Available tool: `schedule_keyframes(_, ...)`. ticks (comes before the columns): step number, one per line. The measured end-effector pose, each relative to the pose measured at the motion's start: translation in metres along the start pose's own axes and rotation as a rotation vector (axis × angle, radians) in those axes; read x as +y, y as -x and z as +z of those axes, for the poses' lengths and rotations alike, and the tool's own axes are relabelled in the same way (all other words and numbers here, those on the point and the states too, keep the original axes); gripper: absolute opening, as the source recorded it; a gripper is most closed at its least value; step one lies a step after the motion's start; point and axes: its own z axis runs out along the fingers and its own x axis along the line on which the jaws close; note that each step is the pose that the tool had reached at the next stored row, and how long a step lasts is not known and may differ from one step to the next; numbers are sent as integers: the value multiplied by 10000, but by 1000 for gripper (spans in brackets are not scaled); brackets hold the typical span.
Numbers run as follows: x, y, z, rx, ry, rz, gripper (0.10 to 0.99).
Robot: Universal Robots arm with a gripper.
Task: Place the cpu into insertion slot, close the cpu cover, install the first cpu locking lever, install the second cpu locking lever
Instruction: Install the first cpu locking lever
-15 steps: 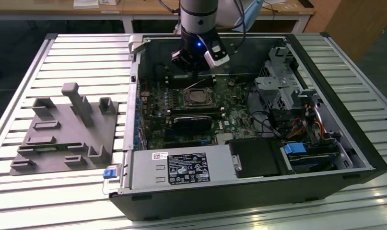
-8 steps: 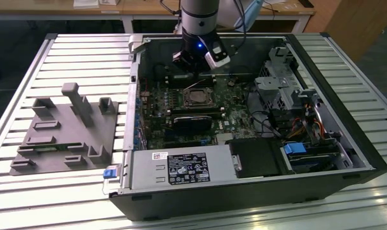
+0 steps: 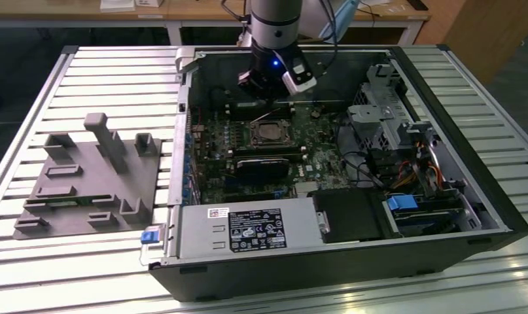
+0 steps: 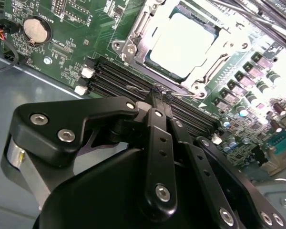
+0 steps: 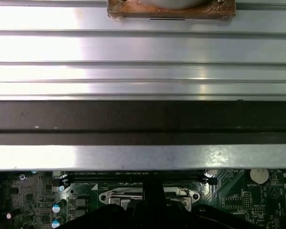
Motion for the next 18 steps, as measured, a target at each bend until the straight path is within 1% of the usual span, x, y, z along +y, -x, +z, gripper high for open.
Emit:
schedule_keyframes(8,15,24,40,0,0,-2,114)
schedule_keyframes(18,24,85,101,4,0,0,114)
